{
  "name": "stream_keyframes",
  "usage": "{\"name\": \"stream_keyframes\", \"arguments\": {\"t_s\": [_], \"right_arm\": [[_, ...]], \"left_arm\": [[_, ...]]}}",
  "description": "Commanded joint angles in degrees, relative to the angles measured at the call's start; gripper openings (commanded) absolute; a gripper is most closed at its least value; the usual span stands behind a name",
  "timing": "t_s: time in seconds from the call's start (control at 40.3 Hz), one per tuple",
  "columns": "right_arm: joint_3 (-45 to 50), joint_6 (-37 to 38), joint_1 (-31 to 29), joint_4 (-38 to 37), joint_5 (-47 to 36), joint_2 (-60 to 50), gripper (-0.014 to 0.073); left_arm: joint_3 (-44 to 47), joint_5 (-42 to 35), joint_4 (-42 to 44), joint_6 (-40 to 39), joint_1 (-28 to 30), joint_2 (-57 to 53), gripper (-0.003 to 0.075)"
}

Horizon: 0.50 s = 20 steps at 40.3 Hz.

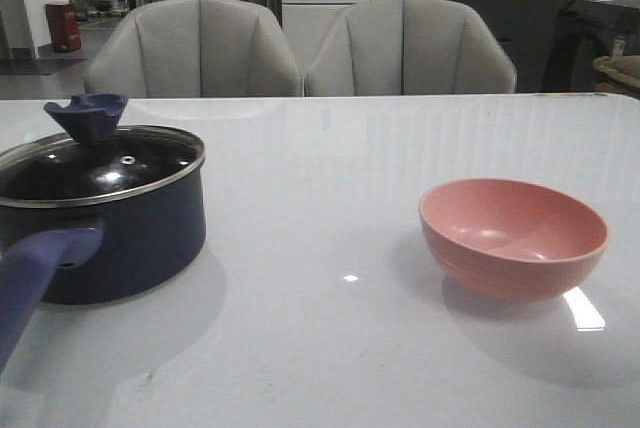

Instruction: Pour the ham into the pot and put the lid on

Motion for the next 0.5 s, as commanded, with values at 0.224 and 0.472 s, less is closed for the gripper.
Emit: {"name": "stream_keyframes", "arguments": {"t_s": [0.224, 0.472], "right_arm": [[-1.6, -0.2, 0.0, 0.2, -3.9, 0.3, 0.0157], [-1.6, -0.2, 0.0, 0.2, -3.9, 0.3, 0.0157]], "left_arm": [[9.6, -3.0, 0.7, -0.2, -0.3, -20.5, 0.0648], [24.1, -14.9, 0.7, -1.5, -0.3, -37.8, 0.0648]]}}
